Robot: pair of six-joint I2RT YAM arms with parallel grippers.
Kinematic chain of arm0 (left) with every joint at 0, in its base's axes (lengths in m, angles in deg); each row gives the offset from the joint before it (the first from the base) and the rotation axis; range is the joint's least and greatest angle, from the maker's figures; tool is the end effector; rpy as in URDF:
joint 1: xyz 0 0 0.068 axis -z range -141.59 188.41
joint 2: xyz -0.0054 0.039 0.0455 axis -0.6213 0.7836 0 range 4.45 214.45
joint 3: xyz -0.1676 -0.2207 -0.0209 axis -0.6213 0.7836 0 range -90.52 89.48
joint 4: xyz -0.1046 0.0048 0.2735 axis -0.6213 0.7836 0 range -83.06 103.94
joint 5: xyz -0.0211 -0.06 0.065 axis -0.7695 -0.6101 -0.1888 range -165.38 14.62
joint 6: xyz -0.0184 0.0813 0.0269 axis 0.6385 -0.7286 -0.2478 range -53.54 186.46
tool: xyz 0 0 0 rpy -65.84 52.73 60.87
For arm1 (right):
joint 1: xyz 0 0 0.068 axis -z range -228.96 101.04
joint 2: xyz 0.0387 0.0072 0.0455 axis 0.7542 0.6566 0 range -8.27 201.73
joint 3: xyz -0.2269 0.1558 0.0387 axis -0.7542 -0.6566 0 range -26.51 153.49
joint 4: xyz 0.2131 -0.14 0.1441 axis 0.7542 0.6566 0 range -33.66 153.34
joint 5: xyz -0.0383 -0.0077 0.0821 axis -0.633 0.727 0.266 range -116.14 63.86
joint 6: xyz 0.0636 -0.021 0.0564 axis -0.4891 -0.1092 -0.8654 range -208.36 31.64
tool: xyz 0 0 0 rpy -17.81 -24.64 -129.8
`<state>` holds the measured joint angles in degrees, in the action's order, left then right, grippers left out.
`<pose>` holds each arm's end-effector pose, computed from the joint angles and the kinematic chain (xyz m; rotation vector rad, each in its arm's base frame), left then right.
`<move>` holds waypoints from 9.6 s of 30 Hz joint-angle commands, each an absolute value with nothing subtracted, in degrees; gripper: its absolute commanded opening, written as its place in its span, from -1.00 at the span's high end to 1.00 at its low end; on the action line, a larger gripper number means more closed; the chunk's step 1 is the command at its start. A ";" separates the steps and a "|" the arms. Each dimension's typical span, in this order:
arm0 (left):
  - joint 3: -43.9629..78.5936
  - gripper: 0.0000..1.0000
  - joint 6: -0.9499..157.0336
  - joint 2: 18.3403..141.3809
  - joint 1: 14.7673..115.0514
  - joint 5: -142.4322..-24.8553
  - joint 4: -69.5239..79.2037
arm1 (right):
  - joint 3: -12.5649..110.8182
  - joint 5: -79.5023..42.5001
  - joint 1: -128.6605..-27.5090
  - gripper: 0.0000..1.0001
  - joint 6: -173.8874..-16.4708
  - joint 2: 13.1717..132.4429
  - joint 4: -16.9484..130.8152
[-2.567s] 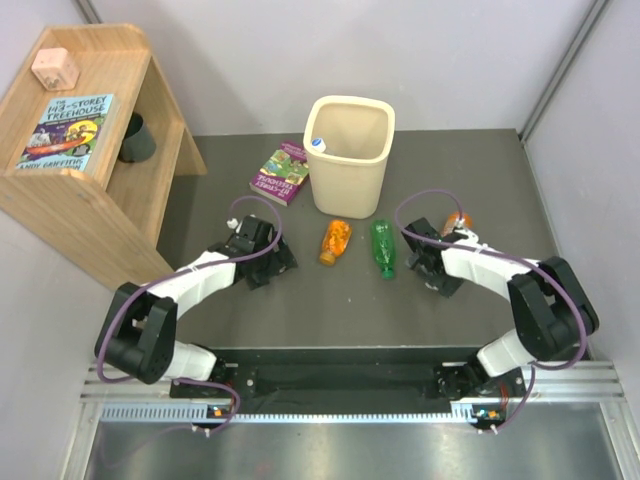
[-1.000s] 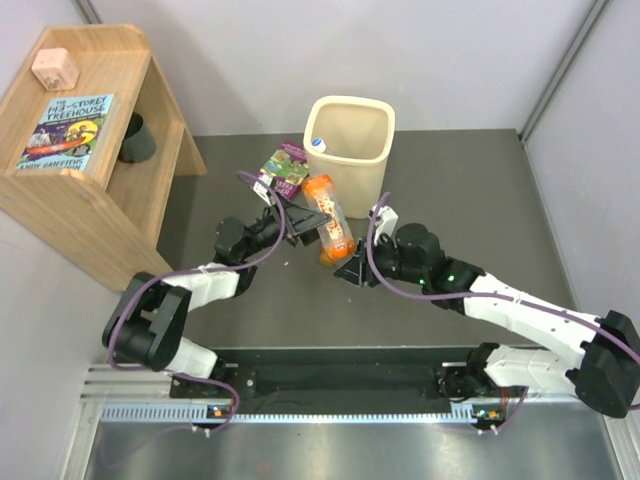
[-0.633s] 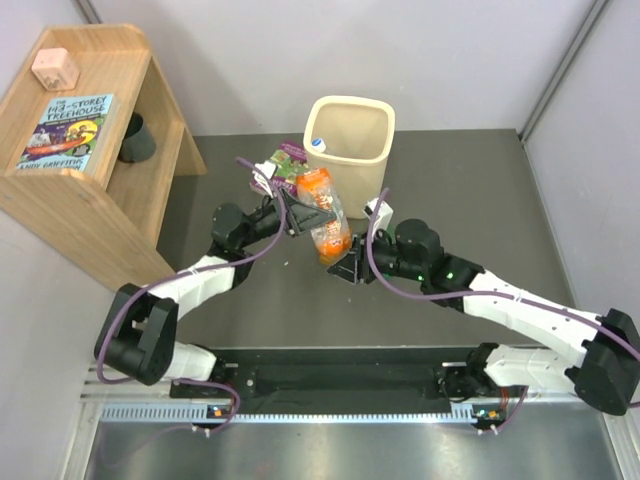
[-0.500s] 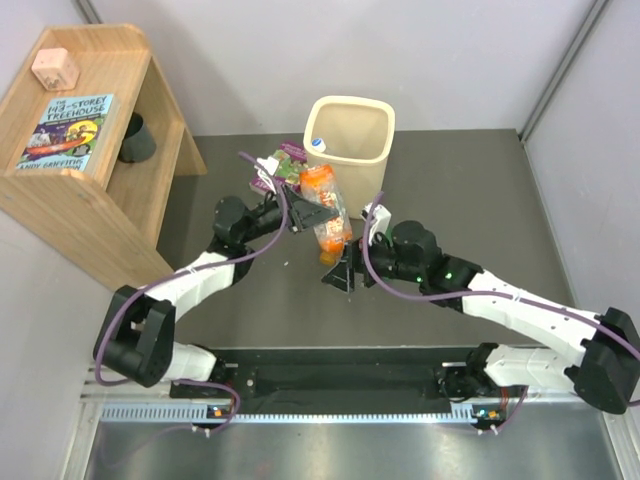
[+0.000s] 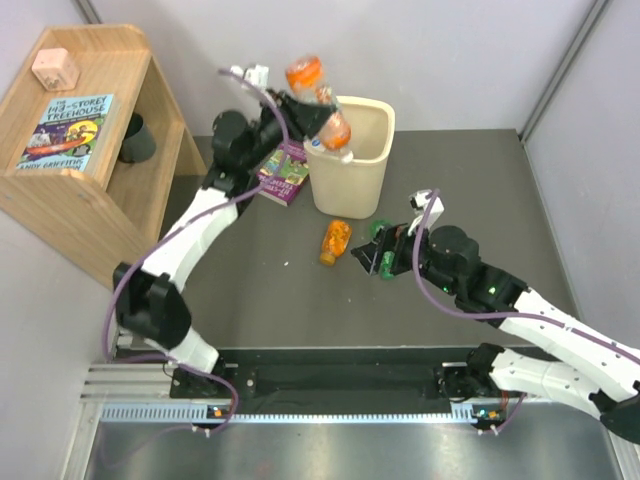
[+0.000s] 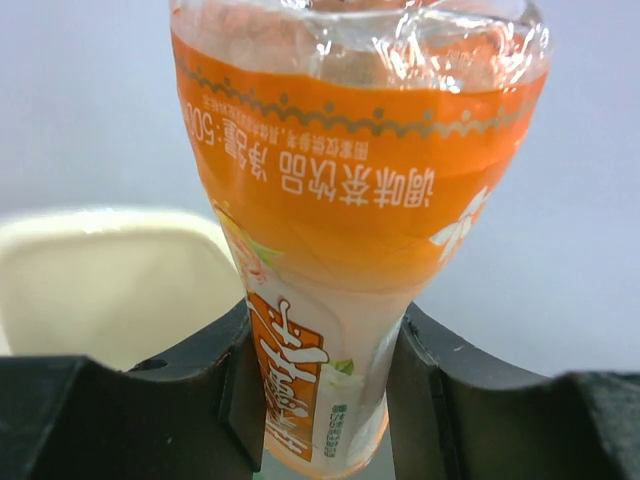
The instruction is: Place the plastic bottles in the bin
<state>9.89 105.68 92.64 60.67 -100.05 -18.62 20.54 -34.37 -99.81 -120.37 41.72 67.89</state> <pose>0.3892 -0.1944 0.4426 0.1942 1.3858 -1.1789 0.1815 0.2053 0.3276 -0.2079 1.9028 0.8761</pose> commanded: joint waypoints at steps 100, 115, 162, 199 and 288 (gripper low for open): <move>52.66 -0.98 127.46 76.00 64.51 -112.82 -43.42 | 20.95 0.22 -93.34 1.00 -130.29 67.48 23.82; 46.70 0.88 124.56 78.28 62.94 -113.10 -37.46 | 21.92 -6.43 -94.13 -0.99 -125.20 65.57 33.65; 38.58 -0.98 91.42 72.75 67.06 -88.30 5.63 | 17.00 -38.18 -93.43 -0.99 -118.86 47.28 63.54; 30.15 0.62 90.46 113.27 70.93 -92.34 0.26 | 13.75 -40.99 -93.08 -0.99 -121.24 43.93 68.64; 41.85 -0.98 99.69 59.03 66.27 -69.32 28.39 | 70.80 -42.31 -77.08 -0.99 -107.35 80.07 62.05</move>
